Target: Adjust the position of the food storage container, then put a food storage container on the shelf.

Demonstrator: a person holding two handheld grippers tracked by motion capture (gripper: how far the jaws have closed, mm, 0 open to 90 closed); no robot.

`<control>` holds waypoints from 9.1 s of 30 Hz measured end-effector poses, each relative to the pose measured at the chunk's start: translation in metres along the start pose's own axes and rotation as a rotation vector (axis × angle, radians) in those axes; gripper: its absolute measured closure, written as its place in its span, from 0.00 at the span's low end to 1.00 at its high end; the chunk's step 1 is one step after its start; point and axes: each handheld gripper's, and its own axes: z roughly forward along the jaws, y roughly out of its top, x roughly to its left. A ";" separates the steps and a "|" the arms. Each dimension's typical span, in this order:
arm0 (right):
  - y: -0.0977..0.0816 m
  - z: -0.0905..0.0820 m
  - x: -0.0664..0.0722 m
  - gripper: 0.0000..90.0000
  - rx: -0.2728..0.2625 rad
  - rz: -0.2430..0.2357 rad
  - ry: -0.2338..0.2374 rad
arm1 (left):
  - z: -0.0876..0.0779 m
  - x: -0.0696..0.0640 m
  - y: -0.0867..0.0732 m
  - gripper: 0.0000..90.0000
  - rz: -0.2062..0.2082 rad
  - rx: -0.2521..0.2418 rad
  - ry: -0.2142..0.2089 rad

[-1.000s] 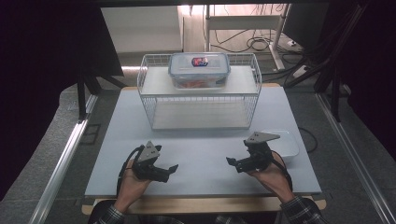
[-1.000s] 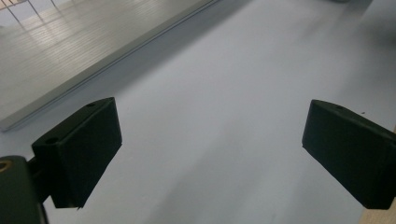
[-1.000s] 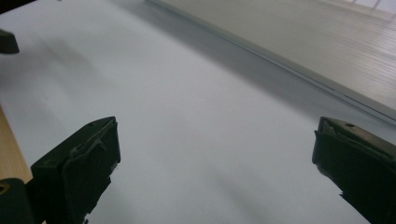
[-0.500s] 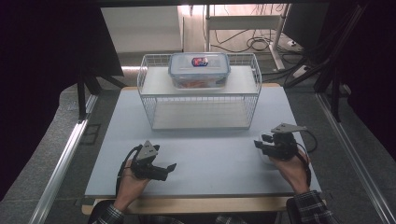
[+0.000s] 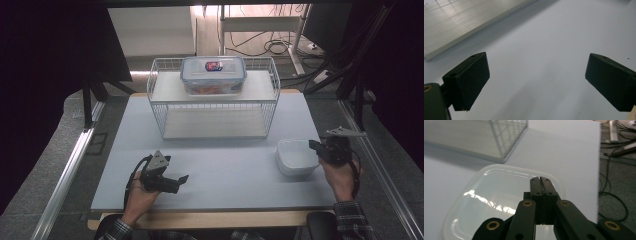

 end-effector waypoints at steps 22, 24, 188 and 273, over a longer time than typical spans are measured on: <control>-0.015 0.011 -0.003 0.99 0.112 0.022 0.048 | 0.001 0.001 -0.001 0.07 -0.002 0.018 -0.003; -0.015 0.014 0.002 0.99 0.110 0.018 0.066 | 0.001 0.001 -0.001 0.07 -0.006 0.021 -0.004; 0.018 0.062 0.165 0.84 0.145 0.094 0.548 | 0.039 0.002 0.042 0.85 -0.411 -0.017 -0.277; 0.249 -0.009 0.167 0.87 -0.282 -0.029 0.533 | -0.078 0.069 0.265 0.88 -0.213 -0.237 -0.076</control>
